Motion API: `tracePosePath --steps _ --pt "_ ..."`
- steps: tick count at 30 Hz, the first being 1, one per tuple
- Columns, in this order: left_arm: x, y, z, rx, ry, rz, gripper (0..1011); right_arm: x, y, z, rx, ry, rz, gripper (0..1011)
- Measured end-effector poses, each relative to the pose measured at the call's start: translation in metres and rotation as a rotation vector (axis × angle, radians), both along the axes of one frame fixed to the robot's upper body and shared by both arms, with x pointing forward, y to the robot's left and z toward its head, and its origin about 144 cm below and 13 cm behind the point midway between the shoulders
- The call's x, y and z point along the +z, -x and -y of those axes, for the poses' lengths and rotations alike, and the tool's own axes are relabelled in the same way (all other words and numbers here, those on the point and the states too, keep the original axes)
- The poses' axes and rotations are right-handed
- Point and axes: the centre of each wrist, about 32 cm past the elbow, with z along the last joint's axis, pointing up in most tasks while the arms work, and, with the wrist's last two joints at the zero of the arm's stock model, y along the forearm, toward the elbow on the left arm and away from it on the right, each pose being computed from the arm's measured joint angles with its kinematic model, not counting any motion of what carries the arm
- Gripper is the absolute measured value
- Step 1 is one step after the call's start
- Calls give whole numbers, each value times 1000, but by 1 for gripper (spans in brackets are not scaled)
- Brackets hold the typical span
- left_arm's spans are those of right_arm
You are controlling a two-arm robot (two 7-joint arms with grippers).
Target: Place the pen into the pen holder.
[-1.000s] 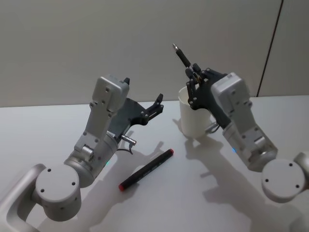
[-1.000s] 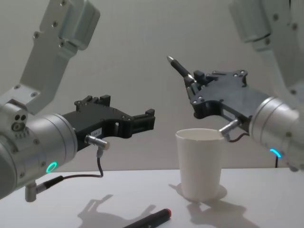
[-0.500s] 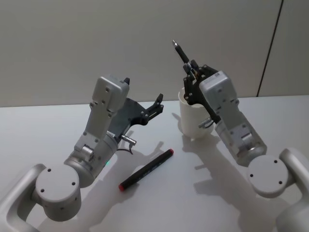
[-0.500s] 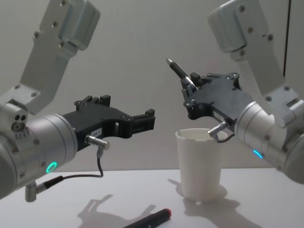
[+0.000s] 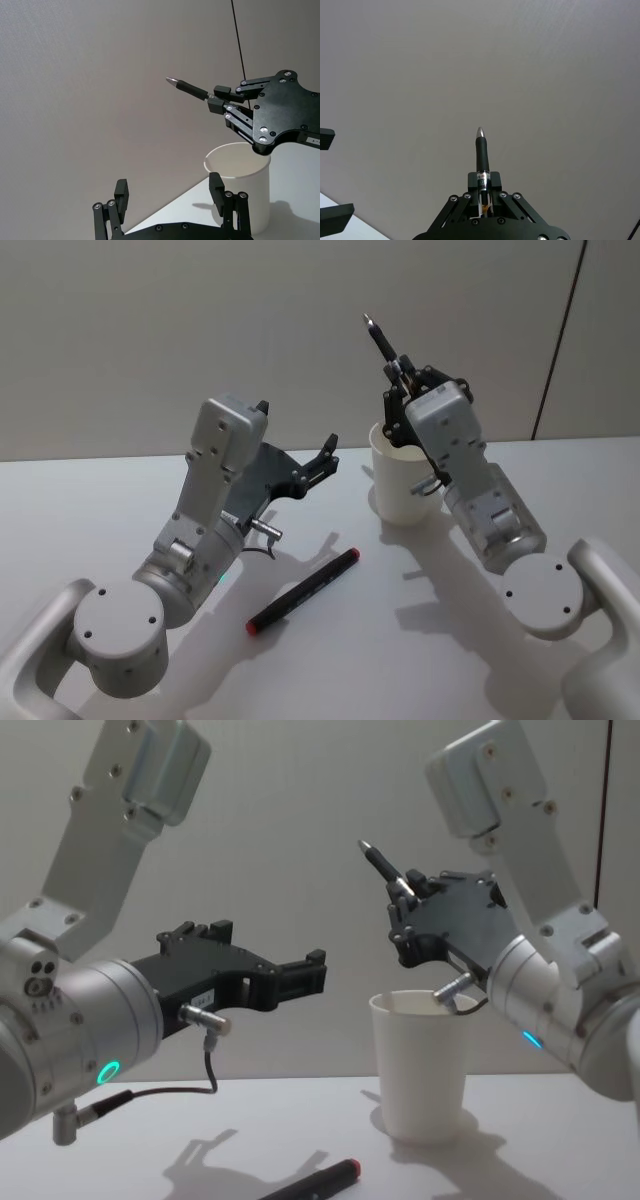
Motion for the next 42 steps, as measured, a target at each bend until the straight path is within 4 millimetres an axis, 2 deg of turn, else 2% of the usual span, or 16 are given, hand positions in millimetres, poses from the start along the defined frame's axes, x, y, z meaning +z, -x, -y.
tracePosePath --steps 42 --pt "0 0 0 0 0 0 1001 -19 -24 -9 -56 23 47 134"
